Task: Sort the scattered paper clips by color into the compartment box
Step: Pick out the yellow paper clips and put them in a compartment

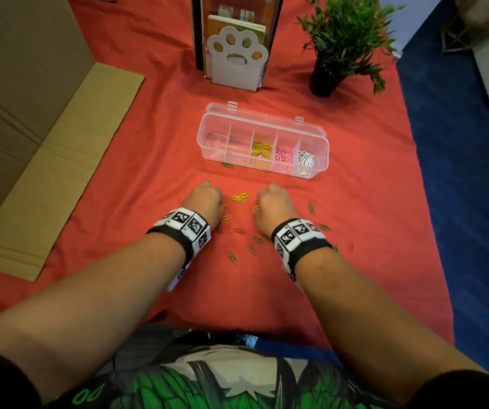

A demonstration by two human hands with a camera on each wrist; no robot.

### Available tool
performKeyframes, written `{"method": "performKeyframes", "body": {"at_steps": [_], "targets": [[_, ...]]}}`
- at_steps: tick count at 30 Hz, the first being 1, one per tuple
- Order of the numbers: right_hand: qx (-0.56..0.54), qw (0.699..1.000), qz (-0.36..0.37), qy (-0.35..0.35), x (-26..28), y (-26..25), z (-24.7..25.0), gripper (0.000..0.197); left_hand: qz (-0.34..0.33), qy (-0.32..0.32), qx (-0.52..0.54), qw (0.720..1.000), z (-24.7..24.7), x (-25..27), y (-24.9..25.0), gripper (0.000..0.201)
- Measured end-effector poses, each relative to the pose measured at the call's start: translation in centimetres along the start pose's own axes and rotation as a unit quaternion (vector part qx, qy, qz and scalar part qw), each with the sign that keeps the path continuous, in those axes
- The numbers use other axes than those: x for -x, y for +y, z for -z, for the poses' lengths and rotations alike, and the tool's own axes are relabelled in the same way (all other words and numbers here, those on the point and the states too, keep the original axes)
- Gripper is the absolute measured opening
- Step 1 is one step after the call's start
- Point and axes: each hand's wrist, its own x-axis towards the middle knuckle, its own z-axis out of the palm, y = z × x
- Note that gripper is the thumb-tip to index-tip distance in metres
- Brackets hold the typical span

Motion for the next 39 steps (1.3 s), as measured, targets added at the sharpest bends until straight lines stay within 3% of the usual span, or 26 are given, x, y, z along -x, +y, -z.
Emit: {"method": "performKeyframes", "body": {"at_steps": [3,6,7,8,10,11,12,13,14,15,18,20,23,27,30,32,34,35,36,37,38,39], "targets": [[0.047,0.999,0.018,0.002,0.2,-0.5,0.0,0.029,0.012,0.007,0.030,0.999,0.4,0.0,0.3,0.028],[0.023,1.000,0.003,-0.016,-0.1,-0.1,0.1,0.029,0.078,-0.022,0.174,0.981,1.6,-0.1,0.3,0.023],[0.015,1.000,-0.005,-0.026,-0.1,0.1,0.1,0.028,0.110,-0.058,0.258,0.958,1.9,-0.3,0.1,0.021],[0.011,1.000,-0.009,-0.028,-0.2,0.2,0.1,0.027,0.143,-0.089,0.363,0.917,2.3,-0.3,0.1,0.024],[0.013,1.000,-0.008,-0.019,0.0,0.4,0.0,0.027,0.213,-0.111,0.546,0.803,2.9,0.2,0.3,0.027],[0.018,1.000,-0.003,-0.016,0.1,0.3,-0.1,0.027,0.227,-0.117,0.597,0.760,3.2,0.4,0.2,0.027],[0.021,1.000,0.006,-0.012,0.3,0.1,-0.2,0.027,0.232,-0.123,0.621,0.739,3.3,0.5,0.2,0.028],[0.024,1.000,0.015,-0.011,0.5,-0.2,-0.3,0.027,0.233,-0.127,0.625,0.734,3.3,0.5,0.2,0.027],[0.025,0.999,0.025,-0.009,0.7,-0.5,-0.4,0.028,0.233,-0.126,0.617,0.741,3.2,0.5,0.3,0.027],[0.026,0.999,0.030,-0.010,0.8,-0.9,-0.5,0.029,0.230,-0.118,0.586,0.768,3.0,0.3,0.3,0.026],[0.017,0.999,0.025,-0.022,0.8,-1.4,-0.5,0.031,0.121,-0.056,0.336,0.932,1.6,-0.1,0.1,0.024],[0.013,0.999,0.017,-0.042,0.7,-1.5,-0.3,0.034,0.045,-0.032,0.159,0.986,0.9,0.3,0.2,0.016],[0.017,0.998,0.016,-0.054,0.6,-1.2,-0.2,0.036,-0.026,-0.034,-0.012,0.999,0.2,0.6,0.2,0.023],[0.024,0.999,0.005,-0.040,0.7,-1.0,-0.5,0.031,-0.050,-0.063,-0.043,0.996,-0.3,0.5,0.1,0.021],[-0.090,0.996,-0.002,-0.019,-0.2,-0.8,-0.2,0.019,-0.045,-0.063,-0.029,0.997,-0.1,0.7,0.4,0.023],[-0.253,0.966,-0.050,-0.025,-1.1,-0.8,0.4,0.014,-0.023,-0.044,0.017,0.999,0.2,0.6,0.5,0.027],[-0.440,0.890,-0.109,-0.048,-1.6,-0.7,1.3,0.022,0.027,-0.041,0.112,0.993,1.1,0.5,0.6,0.028],[-0.533,0.833,-0.137,-0.064,-1.7,-0.7,1.6,0.026,0.066,-0.049,0.185,0.979,1.5,0.4,0.7,0.027],[-0.616,0.768,-0.155,-0.080,-1.6,-0.6,1.9,0.027,0.111,-0.071,0.293,0.947,2.0,0.3,0.6,0.026],[-0.671,0.717,-0.164,-0.092,-1.5,-0.7,2.3,0.026,0.155,-0.094,0.424,0.887,2.4,0.2,0.7,0.025],[-0.693,0.695,-0.164,-0.097,-1.6,-0.7,2.3,0.024,0.195,-0.110,0.543,0.810,2.8,0.2,0.6,0.025],[-0.685,0.703,-0.163,-0.096,-1.7,-0.7,2.3,0.022,0.218,-0.119,0.628,0.737,3.2,0.3,0.3,0.024]]}}
